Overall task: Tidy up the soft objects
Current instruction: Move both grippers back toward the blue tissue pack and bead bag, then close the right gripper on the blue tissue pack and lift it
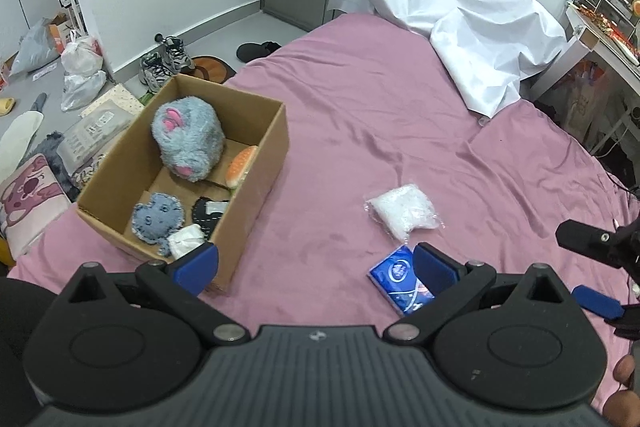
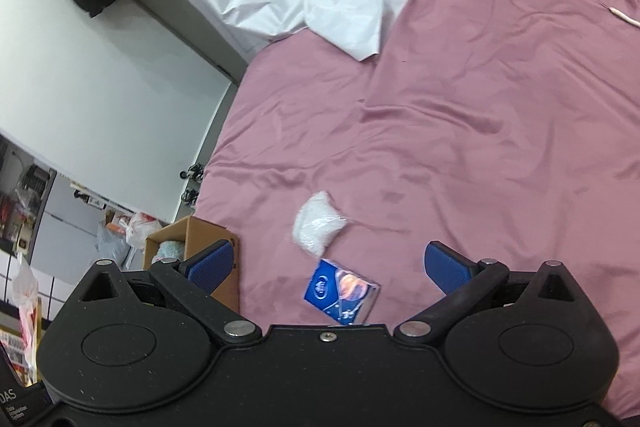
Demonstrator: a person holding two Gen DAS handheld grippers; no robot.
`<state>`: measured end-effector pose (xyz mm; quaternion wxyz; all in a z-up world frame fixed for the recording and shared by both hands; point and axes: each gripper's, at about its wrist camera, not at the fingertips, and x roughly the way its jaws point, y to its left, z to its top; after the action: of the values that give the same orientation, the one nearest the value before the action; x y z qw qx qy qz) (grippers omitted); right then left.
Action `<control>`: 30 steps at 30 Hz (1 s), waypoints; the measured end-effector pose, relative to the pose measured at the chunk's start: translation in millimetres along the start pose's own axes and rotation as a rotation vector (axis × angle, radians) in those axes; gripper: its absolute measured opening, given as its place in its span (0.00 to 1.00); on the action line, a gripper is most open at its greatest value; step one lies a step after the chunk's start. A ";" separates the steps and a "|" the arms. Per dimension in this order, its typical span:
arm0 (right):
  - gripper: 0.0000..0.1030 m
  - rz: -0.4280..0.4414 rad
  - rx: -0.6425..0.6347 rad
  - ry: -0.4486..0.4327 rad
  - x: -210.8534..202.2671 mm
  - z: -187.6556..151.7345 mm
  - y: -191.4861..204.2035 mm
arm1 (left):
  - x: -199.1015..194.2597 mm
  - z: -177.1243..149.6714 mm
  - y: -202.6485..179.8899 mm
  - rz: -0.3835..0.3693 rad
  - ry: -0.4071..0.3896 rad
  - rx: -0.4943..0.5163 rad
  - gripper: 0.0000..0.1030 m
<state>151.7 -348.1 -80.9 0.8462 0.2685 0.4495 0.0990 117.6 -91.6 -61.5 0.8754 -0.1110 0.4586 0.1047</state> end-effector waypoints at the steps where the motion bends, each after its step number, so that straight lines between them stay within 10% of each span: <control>1: 1.00 -0.003 0.009 0.001 0.7 0.2 -2.8 | 1.3 -0.2 -1.9 -0.005 0.001 -0.002 1.00; 19: 0.91 0.014 0.205 0.109 36.6 -8.9 -26.7 | 49.0 0.0 -18.6 -0.106 0.054 -0.084 0.96; 30: 0.46 0.006 0.263 0.193 68.7 -23.2 -32.3 | 95.5 -12.6 -15.9 -0.165 0.131 -0.128 0.46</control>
<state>170.0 -338.6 -157.5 0.7565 0.3675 0.5368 0.0672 165.6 -102.7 -145.9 0.8403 -0.2105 0.4968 0.0540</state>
